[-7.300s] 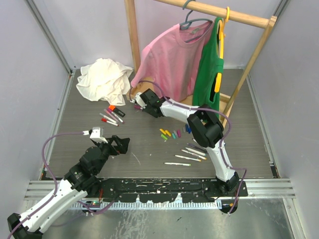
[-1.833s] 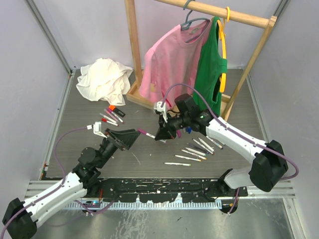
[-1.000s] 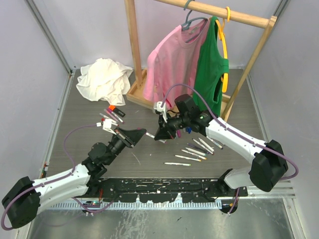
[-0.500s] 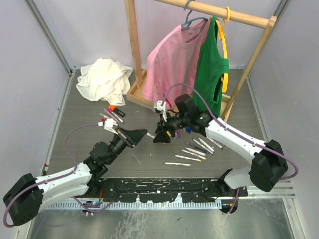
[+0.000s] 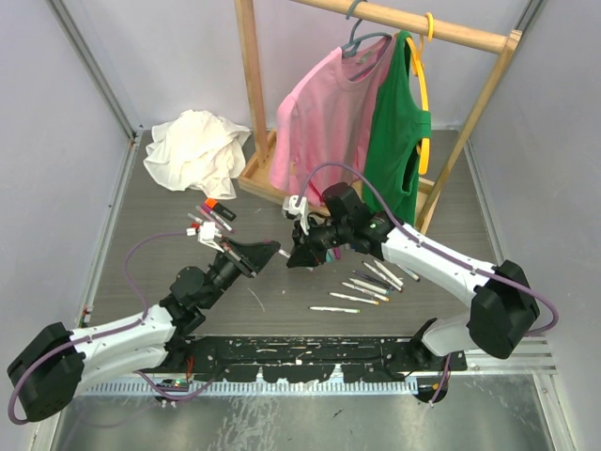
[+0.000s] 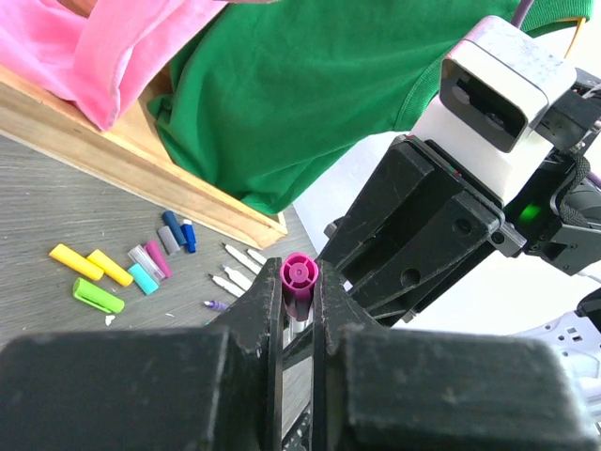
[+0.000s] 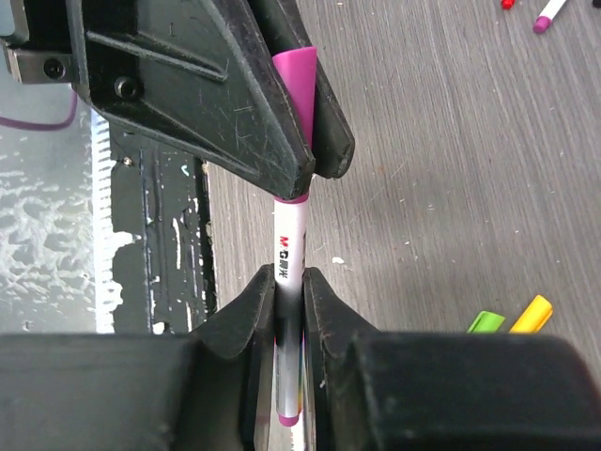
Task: Open the pen caps
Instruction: Open the pen cap from the pen.
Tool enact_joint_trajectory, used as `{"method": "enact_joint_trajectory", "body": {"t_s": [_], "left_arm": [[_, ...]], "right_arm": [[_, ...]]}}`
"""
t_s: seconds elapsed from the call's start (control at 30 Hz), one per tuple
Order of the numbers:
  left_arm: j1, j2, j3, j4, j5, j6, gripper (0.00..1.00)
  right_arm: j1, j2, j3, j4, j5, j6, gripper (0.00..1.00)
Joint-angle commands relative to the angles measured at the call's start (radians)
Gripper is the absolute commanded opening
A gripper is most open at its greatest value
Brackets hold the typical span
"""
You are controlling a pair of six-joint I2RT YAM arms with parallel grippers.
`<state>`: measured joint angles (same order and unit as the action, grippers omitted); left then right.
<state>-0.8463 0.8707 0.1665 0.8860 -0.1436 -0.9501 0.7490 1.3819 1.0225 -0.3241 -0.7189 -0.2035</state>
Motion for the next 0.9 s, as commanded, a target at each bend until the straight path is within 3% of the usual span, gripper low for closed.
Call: {"method": "enact_joint_trajectory", "body": {"t_s": [0.0, 0.1, 0.2, 0.43, 0.63, 0.87], "left_arm": [[-0.002, -0.031, 0.042, 0.071, -0.086, 0.084, 0.0], [0.027, -0.091, 0.074, 0.033, -0.195, 0.214, 0.0], [0.129, -0.163, 0.132, -0.063, -0.201, 0.259, 0.0], [0.404, -0.214, 0.195, -0.168, -0.058, 0.14, 0.0], [0.42, -0.226, 0.153, -0.22, 0.041, 0.074, 0.0], [0.42, -0.295, -0.002, -0.363, 0.106, -0.057, 0.0]], "right_arm": [[0.004, -0.009, 0.017, 0.014, 0.005, -0.013, 0.01], [0.004, -0.003, 0.018, 0.005, 0.014, -0.026, 0.01], [0.004, 0.005, 0.02, -0.005, 0.022, -0.038, 0.0], [0.003, 0.014, 0.019, -0.011, 0.032, -0.049, 0.01], [0.006, -0.002, 0.02, -0.122, 0.034, -0.16, 0.01], [0.104, -0.072, -0.126, -0.207, 0.04, -0.28, 0.01]]}}
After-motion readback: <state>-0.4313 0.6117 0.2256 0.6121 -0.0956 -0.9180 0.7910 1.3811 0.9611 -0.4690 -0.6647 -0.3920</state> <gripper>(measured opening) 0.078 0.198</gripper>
